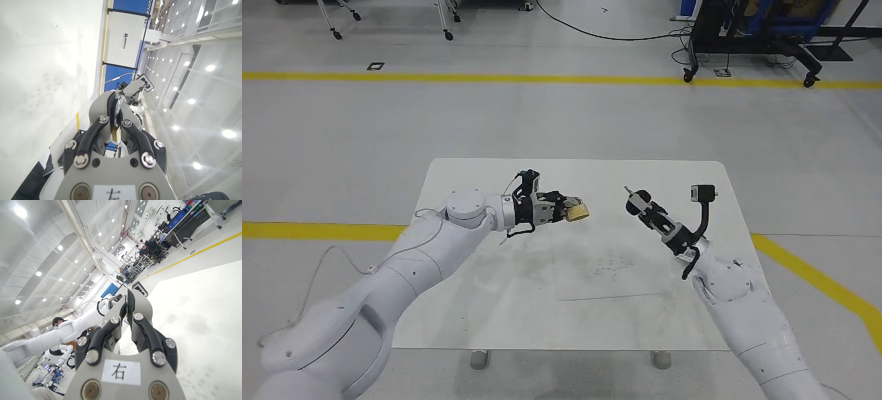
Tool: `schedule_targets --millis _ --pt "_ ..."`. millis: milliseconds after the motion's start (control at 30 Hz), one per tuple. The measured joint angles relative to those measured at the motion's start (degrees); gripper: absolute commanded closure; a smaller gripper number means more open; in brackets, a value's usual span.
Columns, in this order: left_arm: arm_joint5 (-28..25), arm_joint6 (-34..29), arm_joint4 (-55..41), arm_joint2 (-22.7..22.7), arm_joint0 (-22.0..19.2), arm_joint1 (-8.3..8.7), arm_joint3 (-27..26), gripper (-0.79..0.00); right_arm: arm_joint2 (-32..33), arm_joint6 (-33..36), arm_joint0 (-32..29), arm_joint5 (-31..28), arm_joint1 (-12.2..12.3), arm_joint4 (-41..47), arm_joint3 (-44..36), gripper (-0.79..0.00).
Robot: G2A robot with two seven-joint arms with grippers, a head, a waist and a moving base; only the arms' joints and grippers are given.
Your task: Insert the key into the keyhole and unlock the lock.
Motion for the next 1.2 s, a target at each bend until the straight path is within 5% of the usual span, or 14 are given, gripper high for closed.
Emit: schedule_targets --millis 233,333,467,600,767,900,1033,1200 --pt "0.05 0.02 0.0 -0.01 0.05 0.01 0.03 0.0 -0.24 -0.31 0.04 0.42 -0.07 -0.11 -0.18 0.0" --pt "1.53 0.87 -0.08 -0.87 1.67 0.3 0.25 0.0 -1.3 -3.48 1.7 0.13 -0.34 -6.7 -1.37 0.0" --pt "10.87 -2.76 -2.06 -1.56 2.6 0.13 -0.66 0.0 -1.05 -7.83 4.47 -7.29 -0.2 -30.14 -4.13 0.0" --pt "19.08 -4.65 -0.15 -0.48 1.84 -1.45 -1.3 0.0 1.91 -21.75 3.83 -10.46 0.46 -61.93 -12.4 0.0" --pt "24.27 -3.96 -2.39 -0.88 1.98 -3.92 2.34 0.0 3.36 -41.3 -1.62 -7.97 2.5 -98.82 -21.5 0.0" --pt "27.32 -0.94 -4.56 -1.71 1.66 -5.75 4.37 0.0 2.79 -48.79 -4.88 0.11 3.91 -120.27 -23.5 0.0" --pt "26.67 2.03 -5.84 -3.06 0.87 -7.35 6.08 0.0 2.33 -49.23 -7.52 6.38 4.45 -131.06 -24.64 0.0" --pt "26.33 2.35 -6.49 -3.35 0.9 -7.45 6.27 0.0 2.28 -48.48 -7.94 7.37 4.43 -131.5 -24.83 0.0"
